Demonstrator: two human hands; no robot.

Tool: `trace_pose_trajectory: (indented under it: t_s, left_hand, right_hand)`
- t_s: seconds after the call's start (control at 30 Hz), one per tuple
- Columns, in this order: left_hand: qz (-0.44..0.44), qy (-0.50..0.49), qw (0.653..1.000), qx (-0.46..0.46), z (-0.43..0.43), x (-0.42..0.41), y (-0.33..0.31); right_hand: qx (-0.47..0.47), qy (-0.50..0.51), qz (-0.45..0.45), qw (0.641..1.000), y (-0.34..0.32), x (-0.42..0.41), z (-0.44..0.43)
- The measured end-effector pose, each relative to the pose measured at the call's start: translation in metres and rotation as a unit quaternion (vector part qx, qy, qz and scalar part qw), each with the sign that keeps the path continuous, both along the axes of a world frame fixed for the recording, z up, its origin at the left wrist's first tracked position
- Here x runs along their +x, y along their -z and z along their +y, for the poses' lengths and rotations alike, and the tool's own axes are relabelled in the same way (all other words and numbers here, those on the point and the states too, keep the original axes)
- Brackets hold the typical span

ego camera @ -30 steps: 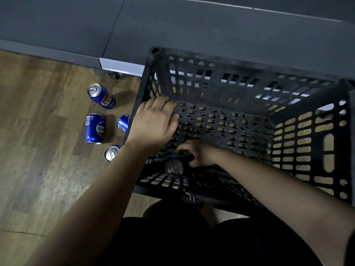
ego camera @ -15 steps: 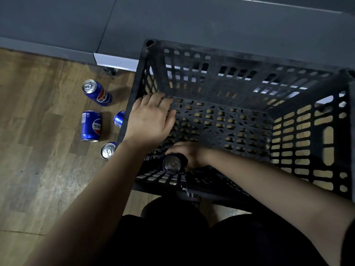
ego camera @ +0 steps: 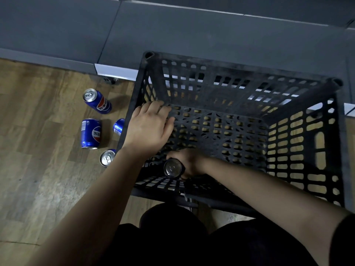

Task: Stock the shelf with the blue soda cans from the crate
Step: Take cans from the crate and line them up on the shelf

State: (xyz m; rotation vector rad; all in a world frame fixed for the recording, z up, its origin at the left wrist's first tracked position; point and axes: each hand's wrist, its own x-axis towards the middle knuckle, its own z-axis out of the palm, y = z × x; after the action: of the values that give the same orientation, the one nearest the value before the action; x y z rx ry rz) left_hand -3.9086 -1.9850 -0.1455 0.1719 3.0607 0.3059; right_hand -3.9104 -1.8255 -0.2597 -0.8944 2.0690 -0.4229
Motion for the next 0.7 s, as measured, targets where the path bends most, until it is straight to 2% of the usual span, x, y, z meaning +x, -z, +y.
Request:
trace_pose_trajectory:
  t_s: [0.13, 0.27, 0.53, 0.7]
  left_hand:
    - [-0.018, -0.001, 1.000, -0.004, -0.002, 0.001, -0.019]
    - [-0.033, -0.010, 0.999, 0.000, -0.002, 0.001, -0.073]
    - [-0.036, -0.007, 0.999, 0.001, 0.002, -0.003, -0.258]
    - [-0.011, 0.002, 1.000, 0.016, 0.007, -0.007, -0.394]
  right_hand:
    - [-0.020, 0.089, -0.033, 0.995, -0.025, -0.006, 0.015]
    - [-0.030, 0.150, -0.049, 0.987, -0.089, -0.014, 0.034]
    - [-0.056, 0.204, -0.039, 0.977, -0.297, -0.021, 0.054]
    - [-0.095, 0.242, -0.070, 0.963, -0.445, -0.026, 0.057]
